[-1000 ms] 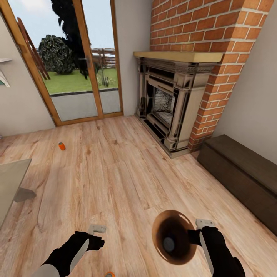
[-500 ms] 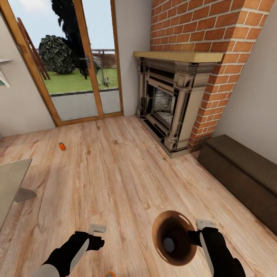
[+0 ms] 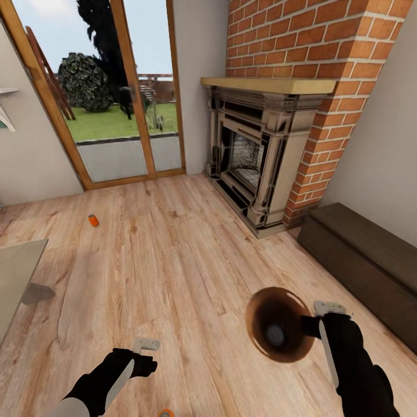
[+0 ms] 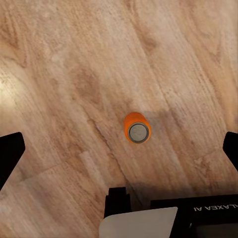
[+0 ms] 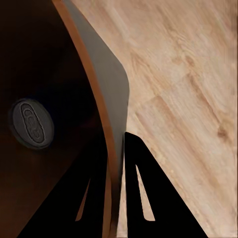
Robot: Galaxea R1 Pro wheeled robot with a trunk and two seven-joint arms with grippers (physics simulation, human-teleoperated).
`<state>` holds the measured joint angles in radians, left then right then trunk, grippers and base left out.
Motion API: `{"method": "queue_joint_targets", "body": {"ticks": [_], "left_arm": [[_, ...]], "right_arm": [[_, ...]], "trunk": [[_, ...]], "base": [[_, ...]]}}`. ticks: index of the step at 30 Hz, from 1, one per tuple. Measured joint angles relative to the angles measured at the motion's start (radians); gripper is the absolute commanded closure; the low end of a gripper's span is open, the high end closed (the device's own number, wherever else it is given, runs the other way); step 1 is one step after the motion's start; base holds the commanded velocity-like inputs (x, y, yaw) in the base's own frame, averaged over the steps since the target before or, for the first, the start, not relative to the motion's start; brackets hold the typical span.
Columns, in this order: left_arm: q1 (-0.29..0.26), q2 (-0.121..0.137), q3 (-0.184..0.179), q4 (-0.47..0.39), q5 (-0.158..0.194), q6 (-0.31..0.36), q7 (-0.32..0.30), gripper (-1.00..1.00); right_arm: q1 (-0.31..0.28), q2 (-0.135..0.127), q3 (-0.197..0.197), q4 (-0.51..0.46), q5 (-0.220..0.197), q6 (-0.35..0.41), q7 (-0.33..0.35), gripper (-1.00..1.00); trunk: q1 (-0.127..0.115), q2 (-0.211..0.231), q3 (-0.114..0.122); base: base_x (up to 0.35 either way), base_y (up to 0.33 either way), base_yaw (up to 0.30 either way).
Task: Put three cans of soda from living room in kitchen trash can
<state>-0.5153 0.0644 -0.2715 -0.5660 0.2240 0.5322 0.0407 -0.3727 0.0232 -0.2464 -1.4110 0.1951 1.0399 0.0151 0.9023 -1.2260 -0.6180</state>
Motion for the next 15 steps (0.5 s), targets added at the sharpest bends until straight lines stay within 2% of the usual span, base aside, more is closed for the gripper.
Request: {"method": "queue_joint_targets", "body": {"ticks": [2,5,6,11,15], "left_arm": [[0.000,0.000,0.000,0.000,0.000,0.000,0.000,-1.00],[0.000,0.000,0.000,0.000,0.000,0.000,0.000,-1.00],[0.000,0.000,0.000,0.000,0.000,0.000,0.000,-1.00],[0.000,0.000,0.000,0.000,0.001,0.002,0.001,-1.00],[0.000,0.000,0.001,0.000,0.001,0.007,-0.002,-1.00]], "right_arm": [[-0.024,-0.008,-0.002,-0.037,0.002,0.005,0.000,1.00],[-0.052,-0.012,-0.010,-0.050,-0.030,0.007,0.000,1.00],[-0.068,-0.014,-0.020,-0.044,-0.039,0.007,0.000,1.00],[-0.100,-0.015,-0.034,0.031,-0.002,0.007,-0.001,1.00],[-0.114,-0.010,-0.031,0.056,-0.024,0.007,0.000,1.00]], "trunk": [[0.000,0.000,0.000],[0.000,0.000,0.000],[0.000,0.000,0.000],[0.000,0.000,0.000],[0.000,0.000,0.000]], "base": [[0.000,0.000,0.000],[0.000,0.000,0.000],[0.000,0.000,0.000],[0.000,0.000,0.000],[0.000,0.000,0.000]]}}
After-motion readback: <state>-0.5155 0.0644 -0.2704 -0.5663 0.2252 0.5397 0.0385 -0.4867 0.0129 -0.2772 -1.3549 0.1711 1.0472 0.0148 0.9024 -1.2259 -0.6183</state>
